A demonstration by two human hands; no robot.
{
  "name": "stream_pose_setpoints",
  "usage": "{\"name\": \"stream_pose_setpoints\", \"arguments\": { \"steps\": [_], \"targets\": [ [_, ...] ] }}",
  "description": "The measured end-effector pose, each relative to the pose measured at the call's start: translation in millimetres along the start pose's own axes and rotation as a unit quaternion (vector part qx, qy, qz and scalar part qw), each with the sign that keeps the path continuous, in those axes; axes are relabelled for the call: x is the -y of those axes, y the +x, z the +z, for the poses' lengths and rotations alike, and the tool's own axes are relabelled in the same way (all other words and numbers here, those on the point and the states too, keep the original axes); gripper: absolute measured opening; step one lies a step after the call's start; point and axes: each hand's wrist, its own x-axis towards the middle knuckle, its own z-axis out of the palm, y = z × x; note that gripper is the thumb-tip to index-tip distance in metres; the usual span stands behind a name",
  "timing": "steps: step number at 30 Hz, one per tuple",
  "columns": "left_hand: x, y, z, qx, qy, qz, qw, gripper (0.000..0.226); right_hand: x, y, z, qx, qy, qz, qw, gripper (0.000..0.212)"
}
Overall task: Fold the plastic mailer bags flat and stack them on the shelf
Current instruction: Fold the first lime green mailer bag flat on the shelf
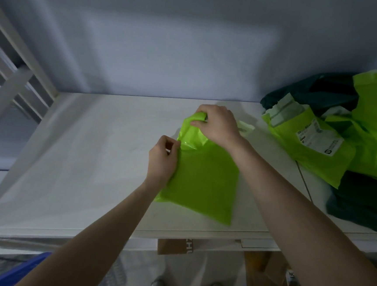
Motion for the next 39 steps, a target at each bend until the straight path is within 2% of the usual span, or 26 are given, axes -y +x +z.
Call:
{"name": "stream_pose_setpoints", "arguments": {
  "steps": [3, 5, 7, 9, 10, 12, 15, 17, 19, 21, 23, 26, 30, 33, 35, 37, 39],
  "targets": [
    [1.6, -0.2, 0.6, -0.013, 0.008, -0.044, 0.999, 0.018, 2.2, -4.4, 1.2, -0.028, 0.010, -0.045, 0.999, 0.050],
    [2.9, -1.1, 0.1, -0.010, 0.004, -0.066, 0.998, 0.024, -0.3, -10.9, -0.8, -0.064, 0.019, -0.031, 0.997, 0.055],
    [3.4, -4.2, -0.4, -0.029, 0.021, -0.024, 0.999, 0.028, -3.3, -24.9, -0.9, -0.112, 0.052, 0.014, 0.992, 0.050],
    [-0.3, -11.6, -0.4, -0.047, 0.077, 0.061, 0.994, 0.033, -5.0, -47.2, 3.6, -0.143, 0.069, 0.038, 0.987, 0.045],
    [-4.0, -16.0, 0.4, -0.038, 0.102, 0.101, 0.989, 0.039, -6.8, -59.8, 7.4, -0.130, 0.074, 0.042, 0.988, 0.044],
    [-10.8, -25.4, 5.8, 0.011, 0.160, 0.156, 0.975, 0.056, -11.4, -84.9, 17.3, -0.049, 0.064, 0.035, 0.996, 0.045],
    [-10.0, -35.3, 18.7, 0.090, 0.269, 0.171, 0.944, 0.076, -21.0, -109.5, 36.4, 0.052, 0.022, 0.016, 0.998, 0.058],
    [-4.9, -38.0, 24.0, 0.114, 0.317, 0.172, 0.926, 0.081, -24.6, -116.3, 46.9, 0.076, 0.008, 0.030, 0.997, 0.073],
    [-2.4, -36.9, 24.7, 0.125, 0.345, 0.174, 0.914, 0.082, -26.2, -117.4, 52.3, 0.070, -0.002, 0.041, 0.997, 0.079],
    [-2.0, -33.6, 22.5, 0.139, 0.359, 0.169, 0.907, 0.073, -26.4, -116.3, 51.2, 0.080, -0.018, 0.047, 0.996, 0.069],
    [0.5, -30.9, 21.1, 0.154, 0.367, 0.168, 0.902, 0.054, -27.9, -113.7, 51.3, 0.104, -0.020, 0.054, 0.993, 0.055],
    [4.2, -30.0, 18.7, 0.169, 0.361, 0.162, 0.903, 0.052, -28.5, -114.2, 53.9, 0.114, -0.030, 0.057, 0.991, 0.057],
    [6.5, -31.4, 20.3, 0.176, 0.318, 0.124, 0.923, 0.058, -28.5, -119.1, 61.3, 0.086, -0.042, 0.065, 0.993, 0.086],
    [7.7, -31.4, 21.3, 0.160, 0.280, 0.108, 0.940, 0.063, -30.1, -118.8, 63.4, 0.079, -0.021, 0.082, 0.993, 0.080],
    [8.7, -29.1, 20.4, 0.148, 0.225, 0.090, 0.959, 0.065, -30.6, -118.1, 59.4, 0.081, 0.033, 0.095, 0.992, 0.068],
    [8.1, -26.0, 15.4, 0.132, 0.129, 0.048, 0.982, 0.065, -30.5, -115.7, 47.1, 0.079, 0.150, 0.133, 0.977, 0.069],
    [3.7, -19.5, 7.9, 0.091, 0.061, 0.030, 0.994, 0.064, -32.8, -109.3, 32.8, 0.044, 0.235, 0.160, 0.958, 0.066]
  ]
}}
